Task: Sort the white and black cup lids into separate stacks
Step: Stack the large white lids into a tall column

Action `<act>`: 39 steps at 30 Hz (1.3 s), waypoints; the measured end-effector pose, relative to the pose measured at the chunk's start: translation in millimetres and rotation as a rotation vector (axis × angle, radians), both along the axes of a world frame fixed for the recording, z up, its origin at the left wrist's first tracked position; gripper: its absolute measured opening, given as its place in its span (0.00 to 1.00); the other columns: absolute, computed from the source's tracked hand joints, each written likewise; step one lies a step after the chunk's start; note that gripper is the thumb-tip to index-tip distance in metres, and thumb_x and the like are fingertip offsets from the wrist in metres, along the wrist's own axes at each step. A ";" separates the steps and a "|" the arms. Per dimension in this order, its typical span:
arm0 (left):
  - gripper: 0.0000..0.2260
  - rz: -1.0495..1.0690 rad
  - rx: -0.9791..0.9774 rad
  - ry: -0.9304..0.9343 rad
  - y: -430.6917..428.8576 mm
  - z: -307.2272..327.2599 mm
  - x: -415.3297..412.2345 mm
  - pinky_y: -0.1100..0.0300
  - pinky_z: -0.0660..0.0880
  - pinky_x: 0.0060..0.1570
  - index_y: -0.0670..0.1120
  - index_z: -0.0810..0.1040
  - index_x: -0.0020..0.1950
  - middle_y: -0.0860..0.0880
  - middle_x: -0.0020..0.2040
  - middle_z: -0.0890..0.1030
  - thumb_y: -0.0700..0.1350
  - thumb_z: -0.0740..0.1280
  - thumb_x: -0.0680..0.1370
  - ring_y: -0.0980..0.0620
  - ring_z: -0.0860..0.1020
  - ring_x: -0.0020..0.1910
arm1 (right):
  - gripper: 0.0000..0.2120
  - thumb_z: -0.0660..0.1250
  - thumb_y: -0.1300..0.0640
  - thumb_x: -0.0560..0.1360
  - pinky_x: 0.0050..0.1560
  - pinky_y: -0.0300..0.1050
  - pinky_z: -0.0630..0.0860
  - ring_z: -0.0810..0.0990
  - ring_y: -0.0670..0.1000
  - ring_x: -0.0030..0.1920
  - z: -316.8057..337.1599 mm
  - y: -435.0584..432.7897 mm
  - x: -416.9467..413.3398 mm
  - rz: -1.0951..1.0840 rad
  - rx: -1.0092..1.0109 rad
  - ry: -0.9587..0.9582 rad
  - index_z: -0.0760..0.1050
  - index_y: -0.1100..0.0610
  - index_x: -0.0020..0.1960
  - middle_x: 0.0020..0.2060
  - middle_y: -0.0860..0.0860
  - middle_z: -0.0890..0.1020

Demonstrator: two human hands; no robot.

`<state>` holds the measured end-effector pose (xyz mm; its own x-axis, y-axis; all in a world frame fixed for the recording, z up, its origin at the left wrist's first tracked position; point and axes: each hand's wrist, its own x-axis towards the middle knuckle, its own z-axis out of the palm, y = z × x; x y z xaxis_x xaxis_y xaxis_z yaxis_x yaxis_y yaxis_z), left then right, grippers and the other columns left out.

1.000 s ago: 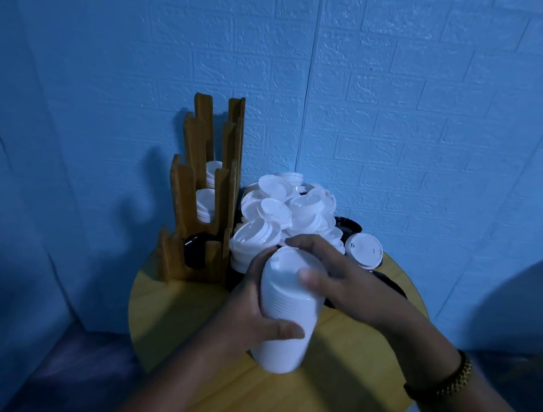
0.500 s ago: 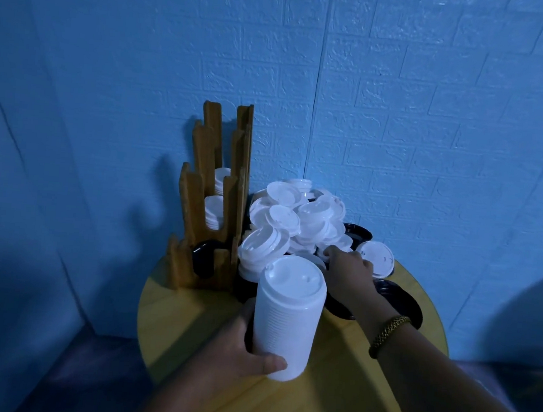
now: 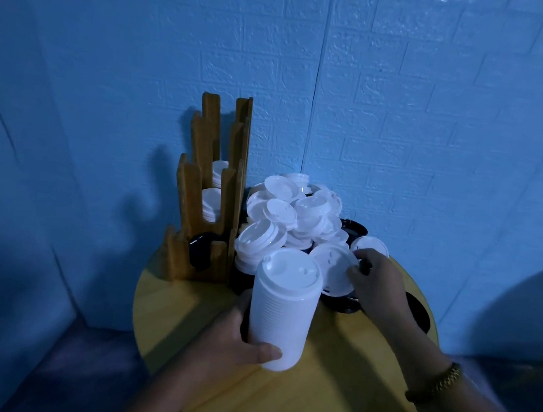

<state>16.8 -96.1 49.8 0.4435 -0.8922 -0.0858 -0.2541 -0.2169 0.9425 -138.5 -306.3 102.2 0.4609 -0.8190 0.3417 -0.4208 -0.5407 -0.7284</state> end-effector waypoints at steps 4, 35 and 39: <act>0.32 -0.002 -0.008 -0.013 2.6 -0.8 0.8 0.70 0.75 0.49 0.71 0.67 0.60 0.69 0.56 0.78 0.50 0.83 0.67 0.73 0.77 0.55 | 0.06 0.67 0.64 0.76 0.33 0.35 0.65 0.75 0.44 0.37 -15.4 19.5 -34.4 -0.057 -0.026 -0.021 0.74 0.53 0.47 0.38 0.49 0.78; 0.48 -0.028 -0.223 0.090 -3.6 -6.8 -9.0 0.69 0.78 0.49 0.68 0.61 0.71 0.71 0.59 0.78 0.60 0.82 0.57 0.69 0.78 0.58 | 0.39 0.68 0.31 0.70 0.65 0.43 0.70 0.66 0.47 0.67 -44.7 78.5 -56.2 0.133 -0.001 0.564 0.57 0.45 0.73 0.69 0.44 0.66; 0.43 0.001 -0.253 0.146 -2.7 -9.4 -13.3 0.68 0.78 0.48 0.68 0.65 0.69 0.71 0.57 0.80 0.60 0.82 0.59 0.68 0.79 0.56 | 0.33 0.73 0.34 0.65 0.54 0.40 0.75 0.74 0.41 0.57 -20.9 67.2 -80.8 0.162 0.052 0.239 0.67 0.42 0.66 0.61 0.41 0.74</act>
